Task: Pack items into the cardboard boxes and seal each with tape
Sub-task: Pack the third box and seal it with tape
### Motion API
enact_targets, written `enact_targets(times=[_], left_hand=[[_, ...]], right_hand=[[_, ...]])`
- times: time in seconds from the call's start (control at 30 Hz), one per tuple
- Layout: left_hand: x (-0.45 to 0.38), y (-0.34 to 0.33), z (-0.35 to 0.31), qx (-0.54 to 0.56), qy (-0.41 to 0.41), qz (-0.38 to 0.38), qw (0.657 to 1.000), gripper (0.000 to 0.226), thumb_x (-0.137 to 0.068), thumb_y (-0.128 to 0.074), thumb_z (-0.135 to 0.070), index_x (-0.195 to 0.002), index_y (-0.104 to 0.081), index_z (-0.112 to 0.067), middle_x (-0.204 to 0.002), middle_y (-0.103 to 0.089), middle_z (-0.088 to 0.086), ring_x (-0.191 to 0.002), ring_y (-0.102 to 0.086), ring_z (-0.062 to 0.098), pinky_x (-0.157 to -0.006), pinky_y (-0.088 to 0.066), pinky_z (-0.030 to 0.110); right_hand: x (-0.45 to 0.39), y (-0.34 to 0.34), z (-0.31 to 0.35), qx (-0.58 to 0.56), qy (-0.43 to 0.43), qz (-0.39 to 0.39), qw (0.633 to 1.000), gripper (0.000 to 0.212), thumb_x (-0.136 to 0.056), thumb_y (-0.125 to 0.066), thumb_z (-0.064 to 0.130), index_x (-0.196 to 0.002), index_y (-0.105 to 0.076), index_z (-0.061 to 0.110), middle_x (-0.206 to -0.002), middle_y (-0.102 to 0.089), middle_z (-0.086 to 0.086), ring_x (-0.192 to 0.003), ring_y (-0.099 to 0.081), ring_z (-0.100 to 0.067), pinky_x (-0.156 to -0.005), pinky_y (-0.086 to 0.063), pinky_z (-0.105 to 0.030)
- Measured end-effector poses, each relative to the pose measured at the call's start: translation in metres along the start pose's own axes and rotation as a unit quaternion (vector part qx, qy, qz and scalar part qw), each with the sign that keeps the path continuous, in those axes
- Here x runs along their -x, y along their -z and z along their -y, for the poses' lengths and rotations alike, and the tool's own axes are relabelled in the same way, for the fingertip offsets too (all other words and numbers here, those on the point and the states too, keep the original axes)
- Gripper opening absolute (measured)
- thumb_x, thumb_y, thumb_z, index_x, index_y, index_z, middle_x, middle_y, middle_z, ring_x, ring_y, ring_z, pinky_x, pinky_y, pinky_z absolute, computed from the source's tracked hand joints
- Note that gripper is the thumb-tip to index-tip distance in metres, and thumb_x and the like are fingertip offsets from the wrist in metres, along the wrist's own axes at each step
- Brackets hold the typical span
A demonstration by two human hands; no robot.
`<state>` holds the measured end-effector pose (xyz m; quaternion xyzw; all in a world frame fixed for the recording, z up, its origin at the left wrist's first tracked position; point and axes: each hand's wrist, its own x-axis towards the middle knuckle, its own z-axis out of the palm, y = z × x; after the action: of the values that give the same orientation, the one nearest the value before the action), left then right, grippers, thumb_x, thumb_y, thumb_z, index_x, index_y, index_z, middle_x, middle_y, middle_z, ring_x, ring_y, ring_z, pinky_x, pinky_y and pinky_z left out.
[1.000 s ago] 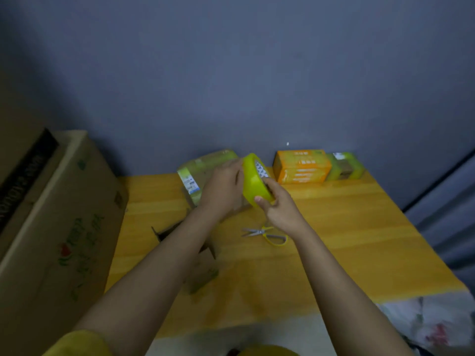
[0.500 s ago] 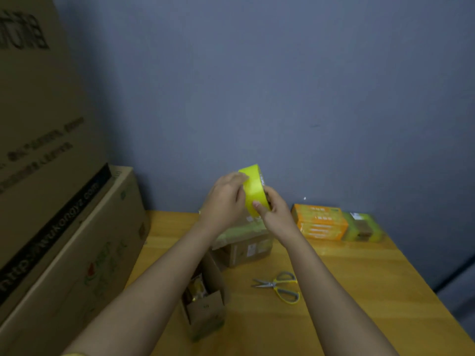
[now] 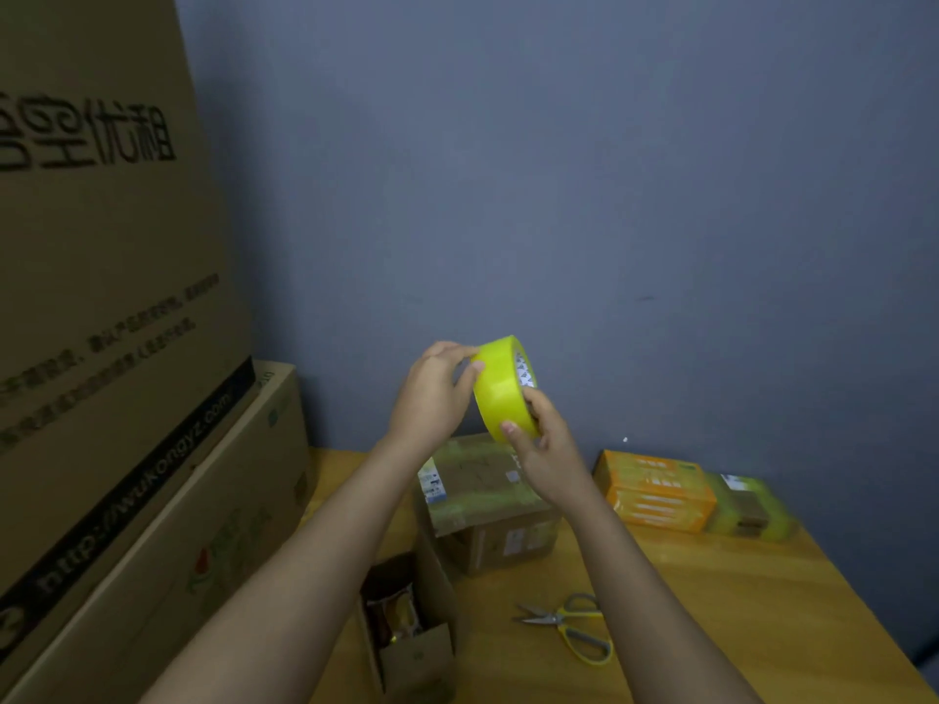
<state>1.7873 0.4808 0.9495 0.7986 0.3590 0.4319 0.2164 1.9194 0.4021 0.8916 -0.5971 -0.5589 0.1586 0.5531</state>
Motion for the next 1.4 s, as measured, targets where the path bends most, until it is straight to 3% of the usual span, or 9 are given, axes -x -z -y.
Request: enact_targets(times=[0.27,0.4,0.47,0.53,0.8,0.93,1.03,1.27,1.4], left_hand=[[0.002,0.006,-0.006,-0.042,-0.016,-0.045,0.998,0.018,-0.092,-0.062,-0.021,-0.101,-0.071,-0.009,-0.102,-0.066,0.006,-0.096,-0.061,0.023,-0.084,-0.047,0.034],[0.001,0.009,-0.004,-0.003,0.001,-0.052,0.999,0.011,-0.091,-0.063,-0.017,-0.094,-0.070,-0.010,-0.096,-0.065,0.004,-0.087,-0.060,0.018,-0.077,-0.043,0.024],[-0.001,0.010,-0.004,0.023,0.022,-0.055,0.998,0.015,-0.092,-0.062,-0.017,-0.104,-0.069,-0.011,-0.099,-0.064,0.004,-0.085,-0.058,0.013,-0.078,-0.042,0.019],[-0.002,0.012,-0.003,0.024,0.040,-0.046,0.998,0.024,-0.093,-0.060,-0.022,-0.114,-0.068,-0.012,-0.103,-0.065,0.006,-0.090,-0.059,0.015,-0.084,-0.044,0.024],[-0.007,0.014,-0.005,-0.036,0.047,-0.065,0.996,0.025,-0.094,-0.059,-0.028,-0.113,-0.071,-0.017,-0.112,-0.068,0.005,-0.101,-0.063,0.025,-0.085,-0.050,0.035],[-0.010,0.014,-0.005,-0.013,0.072,-0.072,0.995,0.018,-0.091,-0.064,-0.026,-0.102,-0.075,-0.017,-0.105,-0.073,0.001,-0.097,-0.066,0.021,-0.083,-0.052,0.034],[-0.013,0.016,-0.003,0.019,0.090,-0.069,0.993,0.014,-0.089,-0.067,-0.022,-0.096,-0.076,-0.015,-0.098,-0.074,0.002,-0.092,-0.068,0.020,-0.080,-0.053,0.035],[-0.003,0.012,-0.003,-0.127,0.060,-0.061,0.988,0.019,-0.093,-0.055,-0.026,-0.092,-0.071,-0.016,-0.096,-0.071,0.002,-0.089,-0.064,0.026,-0.069,-0.045,0.032],[0.000,0.005,-0.003,-0.176,0.064,-0.022,0.982,0.017,-0.092,-0.050,-0.022,-0.093,-0.064,-0.012,-0.098,-0.066,0.005,-0.091,-0.061,0.029,-0.072,-0.045,0.035]], right_hand=[[-0.001,-0.004,0.003,0.047,-0.006,-0.024,0.999,0.059,-0.083,-0.054,0.033,-0.134,-0.047,0.004,-0.131,-0.052,-0.014,-0.121,-0.050,-0.024,-0.101,-0.041,-0.035],[-0.002,-0.005,0.004,0.055,-0.005,-0.031,0.998,0.058,-0.084,-0.054,0.034,-0.134,-0.048,0.005,-0.130,-0.054,-0.013,-0.119,-0.052,-0.025,-0.101,-0.044,-0.042],[-0.004,-0.007,0.004,0.061,0.005,-0.031,0.998,0.055,-0.084,-0.054,0.034,-0.131,-0.050,0.006,-0.126,-0.055,-0.013,-0.115,-0.054,-0.025,-0.098,-0.045,-0.042],[-0.006,-0.008,0.005,0.063,0.009,-0.037,0.997,0.052,-0.085,-0.054,0.033,-0.129,-0.051,0.006,-0.123,-0.056,-0.013,-0.112,-0.055,-0.026,-0.095,-0.046,-0.042],[-0.011,-0.010,0.012,0.078,0.028,-0.037,0.996,0.051,-0.086,-0.053,0.030,-0.130,-0.051,0.005,-0.126,-0.053,-0.013,-0.120,-0.048,-0.029,-0.097,-0.042,-0.036],[-0.013,-0.010,0.009,0.084,0.024,-0.039,0.995,0.051,-0.086,-0.053,0.032,-0.130,-0.051,0.007,-0.129,-0.053,-0.014,-0.124,-0.047,-0.035,-0.101,-0.042,-0.051],[-0.012,-0.009,0.008,0.090,0.020,-0.038,0.995,0.051,-0.085,-0.054,0.032,-0.130,-0.052,0.006,-0.128,-0.053,-0.013,-0.125,-0.046,-0.036,-0.101,-0.041,-0.052],[-0.005,-0.007,0.008,0.138,0.032,-0.002,0.990,0.053,-0.086,-0.049,0.034,-0.130,-0.050,0.005,-0.128,-0.054,-0.011,-0.129,-0.038,-0.029,-0.114,-0.027,-0.047],[0.006,-0.009,0.004,0.137,0.041,0.005,0.990,0.048,-0.088,-0.048,0.032,-0.125,-0.051,0.001,-0.112,-0.051,0.000,-0.120,-0.032,-0.015,-0.114,-0.025,-0.056]])
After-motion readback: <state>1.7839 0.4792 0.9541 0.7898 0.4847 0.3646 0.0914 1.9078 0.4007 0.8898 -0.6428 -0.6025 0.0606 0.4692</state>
